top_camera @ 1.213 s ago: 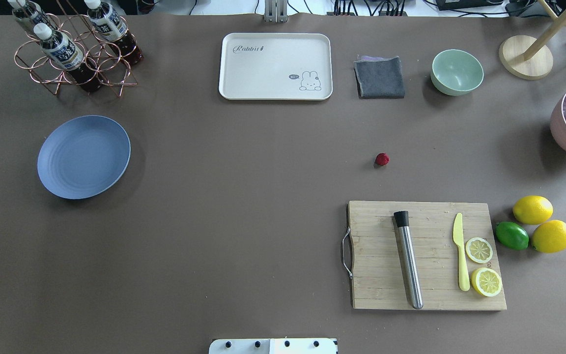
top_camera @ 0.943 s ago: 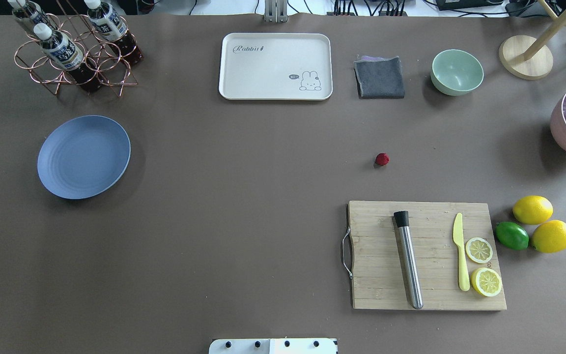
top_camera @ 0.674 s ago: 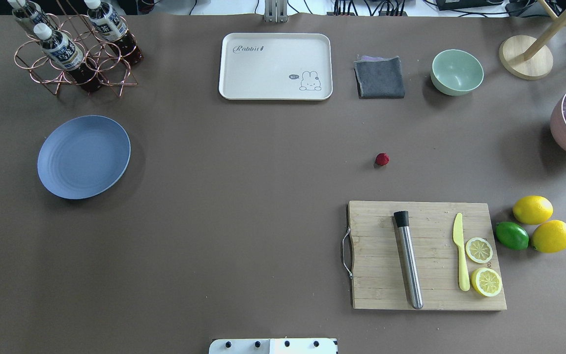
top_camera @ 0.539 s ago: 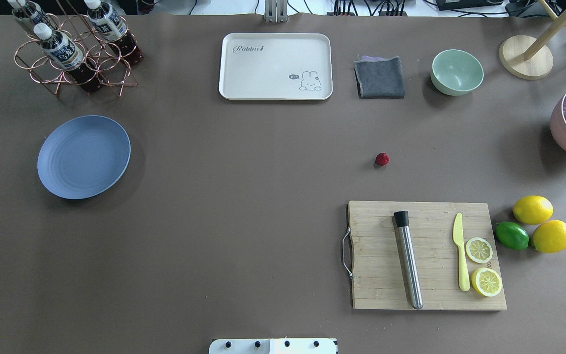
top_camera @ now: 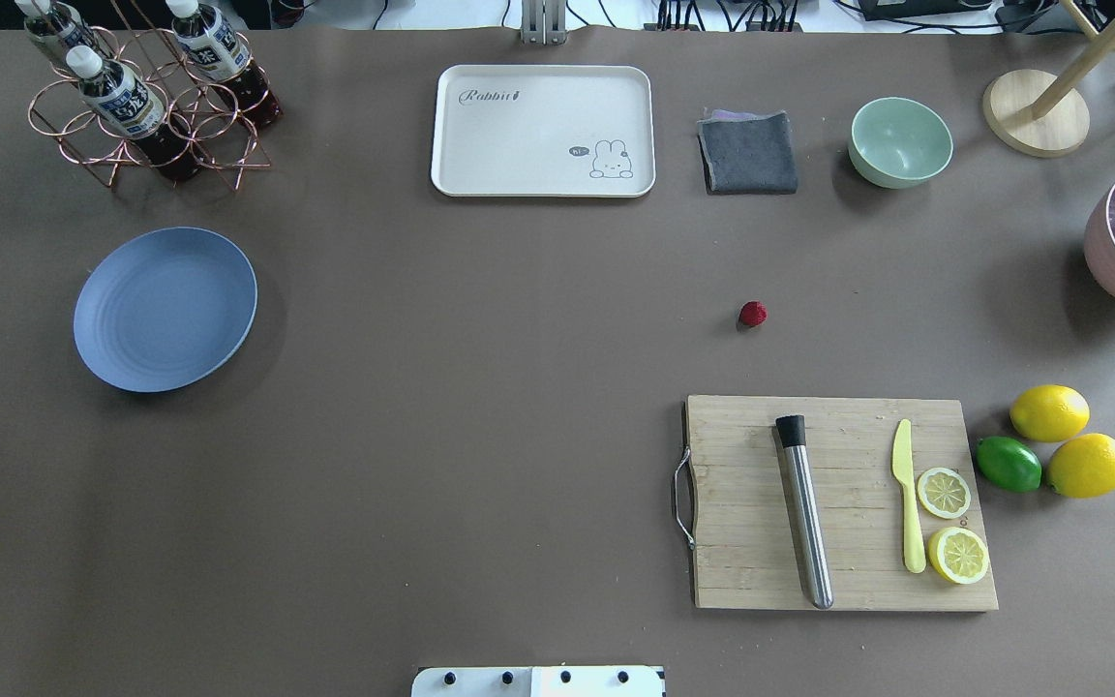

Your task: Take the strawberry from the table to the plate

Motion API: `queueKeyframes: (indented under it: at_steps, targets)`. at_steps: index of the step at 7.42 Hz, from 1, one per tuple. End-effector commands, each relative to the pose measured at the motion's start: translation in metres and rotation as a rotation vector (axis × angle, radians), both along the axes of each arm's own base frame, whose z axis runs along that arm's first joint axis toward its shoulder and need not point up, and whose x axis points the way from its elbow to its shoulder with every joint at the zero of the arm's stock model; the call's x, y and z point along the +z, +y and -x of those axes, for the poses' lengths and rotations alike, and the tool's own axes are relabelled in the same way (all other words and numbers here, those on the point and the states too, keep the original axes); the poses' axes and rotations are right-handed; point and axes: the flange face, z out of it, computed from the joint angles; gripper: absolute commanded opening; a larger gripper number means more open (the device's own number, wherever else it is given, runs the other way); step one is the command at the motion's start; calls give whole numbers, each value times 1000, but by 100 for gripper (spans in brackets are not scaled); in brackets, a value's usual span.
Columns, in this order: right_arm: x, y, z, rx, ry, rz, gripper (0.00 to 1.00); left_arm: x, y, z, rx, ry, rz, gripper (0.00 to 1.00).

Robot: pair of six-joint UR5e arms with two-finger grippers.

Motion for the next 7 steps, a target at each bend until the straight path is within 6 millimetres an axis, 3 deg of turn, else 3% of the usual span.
queueKeyframes:
  at_steps: [1, 2, 5, 6, 7]
  targets:
    - [3, 11, 5, -6, -68, 3, 100, 0, 5, -2, 5, -13, -118, 98]
    - [1, 9, 5, -2, -74, -50, 100, -6, -4, -3, 1, -9, -122, 99]
    - [-38, -10, 8, 128, -121, -172, 100, -34, -31, -1, 1, -13, -178, 98]
    - [-43, -12, 8, 135, -128, -199, 100, -52, -47, -2, 2, -16, -212, 98]
    - [-77, -39, 26, 98, -142, -266, 100, -87, -77, -24, 35, -33, -282, 98]
